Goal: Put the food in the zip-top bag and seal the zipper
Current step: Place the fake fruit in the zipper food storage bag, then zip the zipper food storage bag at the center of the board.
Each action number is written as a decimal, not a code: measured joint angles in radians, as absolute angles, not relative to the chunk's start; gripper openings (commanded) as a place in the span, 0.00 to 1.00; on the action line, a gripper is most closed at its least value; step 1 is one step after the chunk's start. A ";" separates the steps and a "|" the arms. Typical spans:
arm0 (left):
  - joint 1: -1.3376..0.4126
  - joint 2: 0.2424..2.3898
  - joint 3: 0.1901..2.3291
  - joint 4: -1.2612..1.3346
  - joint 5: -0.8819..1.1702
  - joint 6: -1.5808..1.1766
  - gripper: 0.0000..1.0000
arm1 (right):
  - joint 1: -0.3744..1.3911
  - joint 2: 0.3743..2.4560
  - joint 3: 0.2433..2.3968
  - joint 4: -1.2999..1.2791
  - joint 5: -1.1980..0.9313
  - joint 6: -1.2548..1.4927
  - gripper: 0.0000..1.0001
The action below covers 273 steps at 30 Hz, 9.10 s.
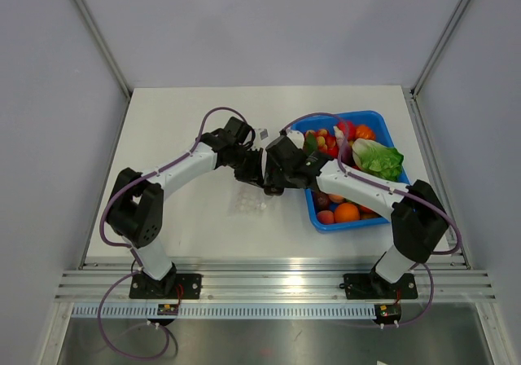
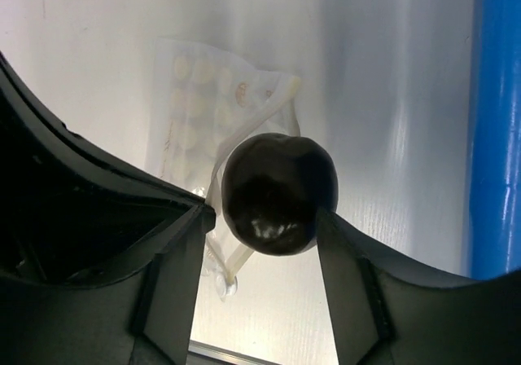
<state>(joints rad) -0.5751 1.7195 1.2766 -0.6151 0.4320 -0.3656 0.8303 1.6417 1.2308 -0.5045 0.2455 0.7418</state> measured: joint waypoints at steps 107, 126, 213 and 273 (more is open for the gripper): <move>-0.573 1.670 1.317 -0.662 0.495 -0.265 0.00 | 0.767 1.514 1.148 -0.491 0.213 0.710 0.64; -0.556 1.565 1.330 -0.727 0.408 -0.091 0.96 | 0.766 1.639 1.335 -0.580 0.170 0.754 0.00; -0.363 1.191 0.936 -0.301 0.949 0.247 0.00 | 0.734 1.402 1.331 -0.542 -0.530 -0.643 0.79; -0.273 1.149 0.791 0.108 1.118 -0.050 0.09 | 0.732 1.472 1.274 -0.263 -0.593 -0.443 0.00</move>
